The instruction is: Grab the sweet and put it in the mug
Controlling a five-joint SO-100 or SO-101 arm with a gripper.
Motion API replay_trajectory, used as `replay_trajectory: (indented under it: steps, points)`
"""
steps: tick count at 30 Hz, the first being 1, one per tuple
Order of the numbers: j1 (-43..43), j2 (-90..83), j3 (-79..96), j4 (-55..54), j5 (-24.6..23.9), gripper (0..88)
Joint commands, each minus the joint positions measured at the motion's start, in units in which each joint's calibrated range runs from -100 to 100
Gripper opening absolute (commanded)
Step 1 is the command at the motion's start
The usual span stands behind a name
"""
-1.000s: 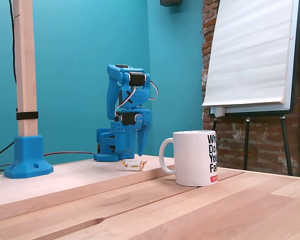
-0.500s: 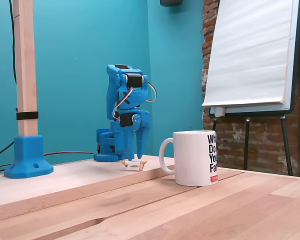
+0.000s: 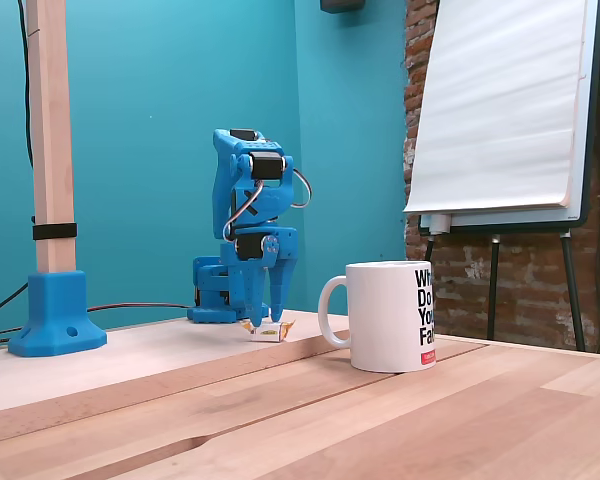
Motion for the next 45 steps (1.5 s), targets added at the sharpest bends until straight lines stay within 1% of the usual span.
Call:
replay_trajectory:
  steps: [1, 11, 22, 37, 40, 45]
  points:
    - [0.27, -0.49, -0.14, -0.57, 0.05, 16.1]
    - [0.27, -0.14, -0.05, -1.05, -0.15, 16.1]
    - [0.20, 6.74, -1.30, -1.13, -0.44, 16.1]
    - [0.20, 7.09, -1.30, -1.13, -0.49, 14.8]
    - [0.20, 7.09, -1.30, -1.13, -0.54, 11.8]
    - [0.20, 6.91, -1.30, -1.13, -0.54, 1.4]
